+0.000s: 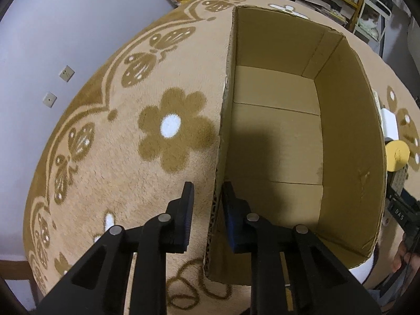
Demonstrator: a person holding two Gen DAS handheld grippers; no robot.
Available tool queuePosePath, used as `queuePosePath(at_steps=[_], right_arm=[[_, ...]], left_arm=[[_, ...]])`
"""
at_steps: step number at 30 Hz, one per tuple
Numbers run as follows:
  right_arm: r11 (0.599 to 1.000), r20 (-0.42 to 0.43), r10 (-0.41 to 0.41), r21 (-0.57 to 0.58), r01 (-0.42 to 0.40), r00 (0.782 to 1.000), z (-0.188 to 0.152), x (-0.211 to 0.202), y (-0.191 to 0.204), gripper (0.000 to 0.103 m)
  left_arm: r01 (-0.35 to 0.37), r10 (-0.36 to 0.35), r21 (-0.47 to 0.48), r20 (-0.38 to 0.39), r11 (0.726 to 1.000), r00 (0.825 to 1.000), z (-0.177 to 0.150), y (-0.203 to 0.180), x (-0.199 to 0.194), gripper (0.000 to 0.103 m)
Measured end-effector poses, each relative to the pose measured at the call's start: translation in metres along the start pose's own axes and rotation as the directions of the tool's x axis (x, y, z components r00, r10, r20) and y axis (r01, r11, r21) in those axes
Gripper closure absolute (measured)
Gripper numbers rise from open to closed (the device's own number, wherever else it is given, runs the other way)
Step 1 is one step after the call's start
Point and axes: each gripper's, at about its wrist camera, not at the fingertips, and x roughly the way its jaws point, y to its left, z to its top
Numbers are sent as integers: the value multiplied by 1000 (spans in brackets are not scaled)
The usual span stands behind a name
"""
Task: Organize rigid objects
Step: 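Clamp the box wall with the left tool while the right tool grasps the white remote, then lift the white remote with the right tool and carry it over the box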
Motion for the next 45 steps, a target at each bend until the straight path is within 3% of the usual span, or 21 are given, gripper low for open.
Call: queuePosePath(at_steps=[5, 20, 27, 45], right_arm=[[999, -10, 12, 39, -11, 1000, 2, -8, -5, 59], [995, 97, 33, 92, -42, 995, 24, -35, -32, 59], [994, 126, 49, 95, -62, 991, 15, -52, -45, 59], [998, 251, -43, 47, 32, 967, 15, -90, -28, 60]], left_arm=[[-4, 4, 16, 8, 1000, 1000, -1, -2, -1, 86], [-6, 6, 19, 3, 1000, 1000, -1, -3, -1, 89], [6, -6, 14, -2, 1000, 1000, -1, -2, -1, 89], [30, -30, -8, -5, 1000, 1000, -1, 1, -2, 90]])
